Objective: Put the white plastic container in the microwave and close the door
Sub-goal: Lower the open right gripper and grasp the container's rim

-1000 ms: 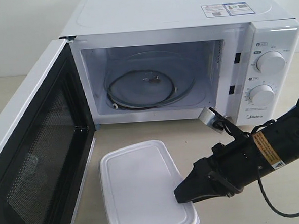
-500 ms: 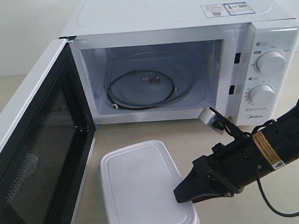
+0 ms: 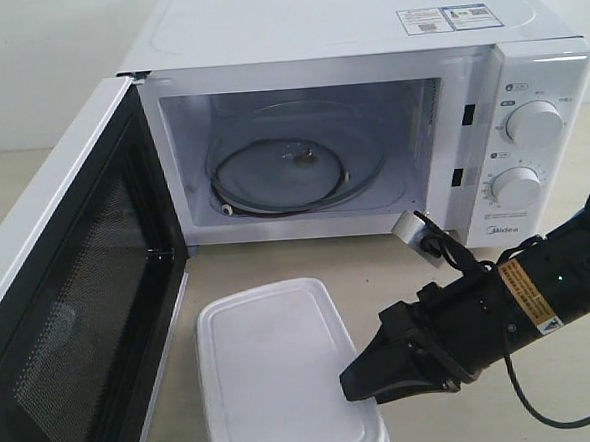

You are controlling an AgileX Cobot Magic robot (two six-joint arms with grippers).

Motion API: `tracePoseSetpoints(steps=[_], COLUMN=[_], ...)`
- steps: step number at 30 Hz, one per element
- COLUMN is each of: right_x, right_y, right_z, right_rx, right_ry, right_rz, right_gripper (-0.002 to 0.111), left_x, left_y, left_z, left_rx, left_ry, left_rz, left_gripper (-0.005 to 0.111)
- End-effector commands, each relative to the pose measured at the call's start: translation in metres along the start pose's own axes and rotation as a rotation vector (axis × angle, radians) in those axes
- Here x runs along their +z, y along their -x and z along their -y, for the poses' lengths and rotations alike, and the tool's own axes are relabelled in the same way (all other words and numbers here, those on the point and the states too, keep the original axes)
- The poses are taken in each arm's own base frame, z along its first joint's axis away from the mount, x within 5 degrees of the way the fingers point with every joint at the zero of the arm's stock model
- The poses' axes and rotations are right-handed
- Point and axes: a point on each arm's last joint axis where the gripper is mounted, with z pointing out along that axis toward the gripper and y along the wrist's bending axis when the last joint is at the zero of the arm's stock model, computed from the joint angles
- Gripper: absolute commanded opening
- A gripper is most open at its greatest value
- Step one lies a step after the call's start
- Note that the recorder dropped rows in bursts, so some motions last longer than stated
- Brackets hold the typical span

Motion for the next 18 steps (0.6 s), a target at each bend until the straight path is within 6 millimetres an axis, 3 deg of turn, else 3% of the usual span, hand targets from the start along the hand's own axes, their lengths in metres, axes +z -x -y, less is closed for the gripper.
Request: tracePoseSetpoints(steps=[1,18], right_x=[0.0002,0.0002], right_y=[0.0002,0.0005], right_z=[0.0012,0.0021], right_rx=[0.005,0.033], right_ry=[-0.011,-0.021], right_rz=[0.005,0.008], right_gripper=[0.039,0.039], left_x=[0.0001,0.0001], left_y=[-0.001,-0.001], left_z=[-0.0001,-0.0001], left_rx=[0.002,0.002], left_ry=[0.002,0.002], left_rz=[-0.001,-0.001], left_gripper=[0.004,0.004])
